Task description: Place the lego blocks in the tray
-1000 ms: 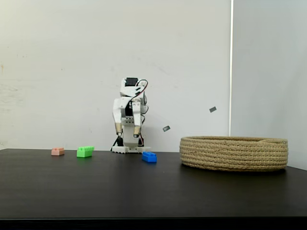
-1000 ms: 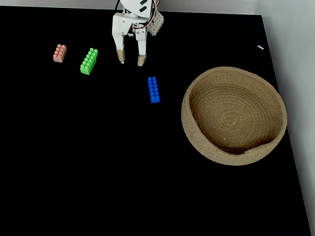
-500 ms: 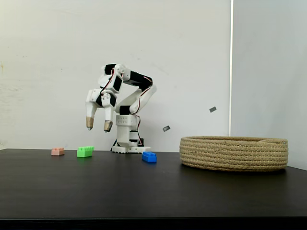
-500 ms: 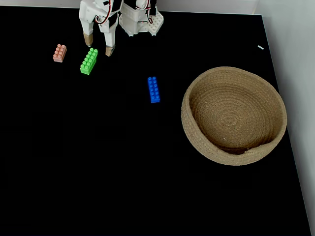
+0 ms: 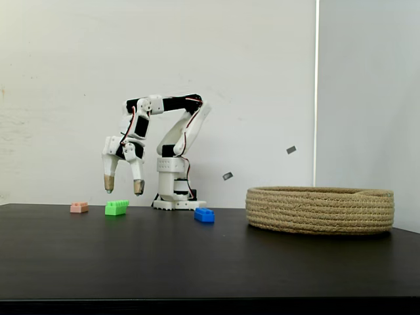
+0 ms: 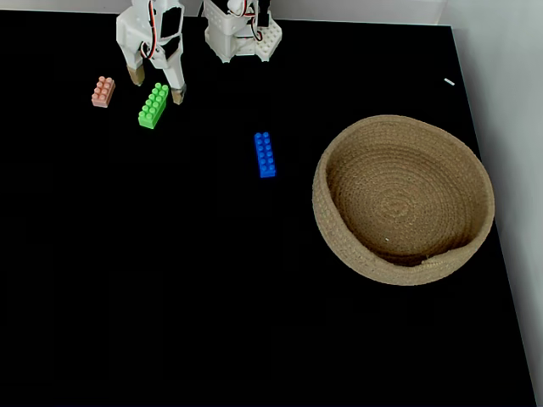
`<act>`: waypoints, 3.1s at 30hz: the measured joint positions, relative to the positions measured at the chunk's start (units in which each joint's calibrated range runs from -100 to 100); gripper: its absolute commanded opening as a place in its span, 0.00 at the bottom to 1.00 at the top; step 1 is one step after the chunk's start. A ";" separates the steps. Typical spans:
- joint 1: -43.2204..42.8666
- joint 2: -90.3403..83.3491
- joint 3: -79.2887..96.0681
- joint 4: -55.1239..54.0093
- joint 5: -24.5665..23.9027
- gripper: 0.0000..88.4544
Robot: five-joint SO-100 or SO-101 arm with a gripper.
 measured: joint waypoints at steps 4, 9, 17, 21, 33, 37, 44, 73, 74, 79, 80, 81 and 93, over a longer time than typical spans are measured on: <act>0.00 1.87 0.00 -1.62 0.93 0.32; 0.00 4.33 1.68 -5.12 2.20 0.31; 0.00 8.06 5.13 -10.72 3.27 0.21; -0.16 8.74 6.63 -13.32 3.22 0.08; -5.86 8.74 6.01 -14.05 -0.78 0.00; -11.48 7.29 -1.33 -6.66 -2.54 0.00; -24.92 6.70 -23.69 9.58 -5.76 0.00; -75.24 38.17 -55.59 0.81 -17.58 0.38; -75.41 38.42 -56.39 1.30 -17.73 0.40; -75.08 38.59 -59.30 4.63 -18.27 0.45; -74.67 38.59 -59.66 5.36 -18.27 0.45; -74.02 38.59 -59.92 5.93 -18.27 0.45; -59.69 23.49 -42.78 16.48 -15.73 0.41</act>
